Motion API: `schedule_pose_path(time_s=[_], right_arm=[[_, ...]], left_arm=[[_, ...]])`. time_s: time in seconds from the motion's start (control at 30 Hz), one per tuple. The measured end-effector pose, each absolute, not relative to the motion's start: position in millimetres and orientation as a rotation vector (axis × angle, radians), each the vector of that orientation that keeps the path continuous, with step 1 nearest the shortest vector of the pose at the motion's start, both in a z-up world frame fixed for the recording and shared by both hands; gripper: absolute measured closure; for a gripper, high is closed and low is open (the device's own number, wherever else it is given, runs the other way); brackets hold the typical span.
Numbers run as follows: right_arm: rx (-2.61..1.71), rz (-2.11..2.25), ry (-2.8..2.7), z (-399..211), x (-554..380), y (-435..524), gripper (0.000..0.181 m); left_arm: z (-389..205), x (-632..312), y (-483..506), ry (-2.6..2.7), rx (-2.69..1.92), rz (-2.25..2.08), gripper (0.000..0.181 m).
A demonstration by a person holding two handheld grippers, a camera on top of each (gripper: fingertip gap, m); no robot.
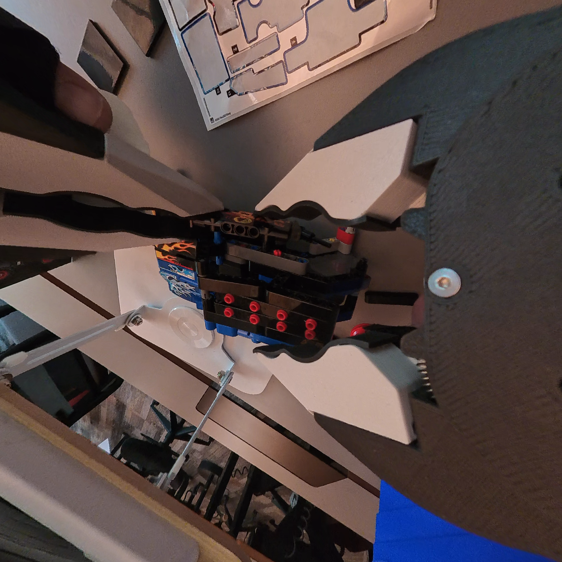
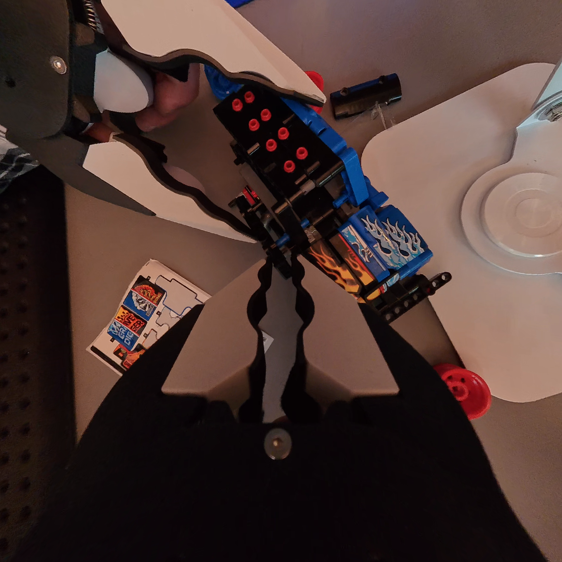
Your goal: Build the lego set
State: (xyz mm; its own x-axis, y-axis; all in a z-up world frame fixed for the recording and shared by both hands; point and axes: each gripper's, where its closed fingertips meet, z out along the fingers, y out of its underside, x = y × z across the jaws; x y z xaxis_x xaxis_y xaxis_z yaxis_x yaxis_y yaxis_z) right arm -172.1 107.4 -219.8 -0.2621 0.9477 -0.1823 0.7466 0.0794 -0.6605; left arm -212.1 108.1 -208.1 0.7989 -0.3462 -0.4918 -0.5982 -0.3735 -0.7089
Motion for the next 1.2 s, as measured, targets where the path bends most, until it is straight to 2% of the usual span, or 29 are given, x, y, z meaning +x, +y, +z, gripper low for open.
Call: schedule_pose_path(time_s=[0.67, 1.2], right_arm=[[-1.707, 0.985, -2.113, -222, -167, 102, 0.173], [-1.571, 0.707, -2.14, -223, -169, 111, 0.172]], left_arm=[[-207, -214, 110, 0.734, -2.036, 0.239, 0.1], [-208, -215, 113, 0.733, -2.01, 0.28, 0.101]])
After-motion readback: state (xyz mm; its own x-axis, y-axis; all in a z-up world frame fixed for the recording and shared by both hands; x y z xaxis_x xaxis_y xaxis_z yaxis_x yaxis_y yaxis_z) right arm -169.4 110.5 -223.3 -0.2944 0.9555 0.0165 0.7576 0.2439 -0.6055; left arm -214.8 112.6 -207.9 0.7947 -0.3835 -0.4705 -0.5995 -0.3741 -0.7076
